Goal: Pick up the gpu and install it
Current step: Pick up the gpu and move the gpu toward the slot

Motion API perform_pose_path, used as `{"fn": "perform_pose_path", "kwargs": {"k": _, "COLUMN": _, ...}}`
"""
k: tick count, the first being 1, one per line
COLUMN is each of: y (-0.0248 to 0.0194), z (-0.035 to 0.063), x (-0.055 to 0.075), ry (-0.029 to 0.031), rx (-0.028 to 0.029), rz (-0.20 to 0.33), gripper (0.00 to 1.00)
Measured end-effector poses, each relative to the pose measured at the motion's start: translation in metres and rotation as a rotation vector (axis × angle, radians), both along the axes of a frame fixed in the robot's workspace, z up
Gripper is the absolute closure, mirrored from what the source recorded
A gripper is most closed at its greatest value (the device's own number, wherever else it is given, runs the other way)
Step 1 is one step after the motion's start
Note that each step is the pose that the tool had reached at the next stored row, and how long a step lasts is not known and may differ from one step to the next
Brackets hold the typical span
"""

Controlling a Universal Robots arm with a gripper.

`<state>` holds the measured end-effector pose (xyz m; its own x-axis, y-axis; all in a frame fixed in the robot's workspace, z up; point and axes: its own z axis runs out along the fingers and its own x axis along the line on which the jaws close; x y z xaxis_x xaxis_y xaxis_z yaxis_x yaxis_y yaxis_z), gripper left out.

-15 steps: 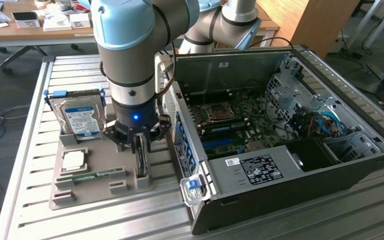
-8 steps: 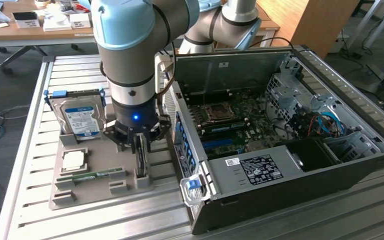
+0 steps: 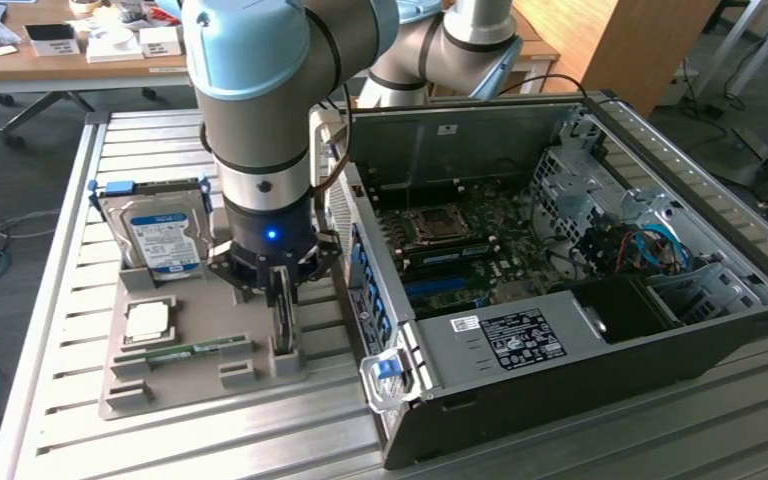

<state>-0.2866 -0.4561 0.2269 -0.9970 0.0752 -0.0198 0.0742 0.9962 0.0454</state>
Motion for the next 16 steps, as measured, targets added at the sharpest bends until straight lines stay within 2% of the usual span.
{"fn": "perform_pose_path", "kwargs": {"k": 3, "y": 0.0, "z": 0.0, "x": 0.0, "ry": 0.0001, "rx": 0.0, "rz": 0.0, "gripper": 0.67}}
{"fn": "perform_pose_path", "kwargs": {"k": 5, "y": 0.0, "z": 0.0, "x": 0.0, "ry": -0.0002, "rx": -0.0001, "rz": 0.0, "gripper": 0.73}}
{"fn": "perform_pose_path", "kwargs": {"k": 16, "y": 0.0, "z": 0.0, "x": 0.0, "ry": 0.0, "rx": 0.0, "rz": 0.0, "gripper": 0.73}}
